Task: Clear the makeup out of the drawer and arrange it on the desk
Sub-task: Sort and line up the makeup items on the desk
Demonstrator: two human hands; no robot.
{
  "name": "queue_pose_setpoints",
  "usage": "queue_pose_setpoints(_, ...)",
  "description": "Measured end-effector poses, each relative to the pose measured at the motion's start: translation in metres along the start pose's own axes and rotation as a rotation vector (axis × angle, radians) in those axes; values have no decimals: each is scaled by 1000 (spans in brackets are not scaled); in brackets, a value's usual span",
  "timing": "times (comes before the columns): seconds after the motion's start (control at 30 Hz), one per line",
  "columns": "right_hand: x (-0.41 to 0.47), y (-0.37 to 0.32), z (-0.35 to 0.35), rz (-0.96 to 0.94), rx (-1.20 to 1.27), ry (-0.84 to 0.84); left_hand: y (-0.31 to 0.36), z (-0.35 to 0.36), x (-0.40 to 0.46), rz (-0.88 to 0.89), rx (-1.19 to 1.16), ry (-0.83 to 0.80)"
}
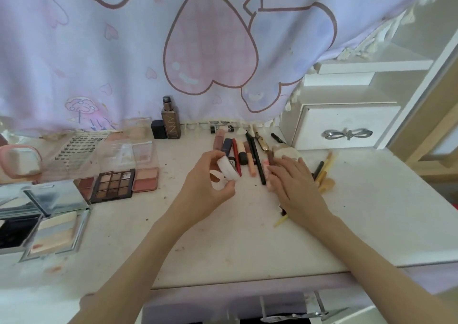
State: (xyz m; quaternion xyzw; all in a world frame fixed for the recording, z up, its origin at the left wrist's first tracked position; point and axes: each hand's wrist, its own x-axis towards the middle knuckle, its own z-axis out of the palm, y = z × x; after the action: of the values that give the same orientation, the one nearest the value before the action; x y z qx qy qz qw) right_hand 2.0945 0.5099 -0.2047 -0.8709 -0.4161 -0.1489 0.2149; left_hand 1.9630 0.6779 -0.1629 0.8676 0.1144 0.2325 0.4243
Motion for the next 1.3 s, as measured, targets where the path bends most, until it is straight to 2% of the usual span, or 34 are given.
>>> queue_pose_setpoints(0.17, 3, -15, -1, -33, 148, 273, -1, -7, -19, -48, -95, 24)
queue_pose_setpoints(0.27, -3, -39, -3, -79, 320, 324, 0, -4, -26, -58, -147, 29)
queue_pose_setpoints(0.37, -6, -59, -8, 20, 561, 158, 3, 1, -31, -53, -194, 74)
queue_pose_setpoints(0.4, -5, -65, -10, 78, 699, 66, 4, 2, -33, -47, -202, 97)
queue_pose_setpoints(0.53, 5, -79, -19, 427, 1565, -346, 7, 2, -34, -27, -226, 188)
queue_pose_setpoints(0.63, 8, -77, -12, 484, 1808, -453, 6, 1, -33, -26, -214, 198)
queue_pose_setpoints(0.73, 8, -74, -3, 456, 1919, -562, 3, 1, -31, -51, -212, 185)
queue_pose_setpoints(0.83, 9, -74, -3, 431, 1998, -595, 0, -3, -31, -46, -178, 124)
queue_pose_setpoints(1.03, 7, -77, 0, 492, 1971, -606, 3, -28, -26, 171, 30, -112)
queue_pose_setpoints(1.13, 7, -78, 3, 463, 1969, -617, -1, -25, -26, 333, 210, -142)
queue_pose_setpoints(1.3, 7, -77, 2, 511, 2086, -609, -1, -3, -30, 370, 418, -71)
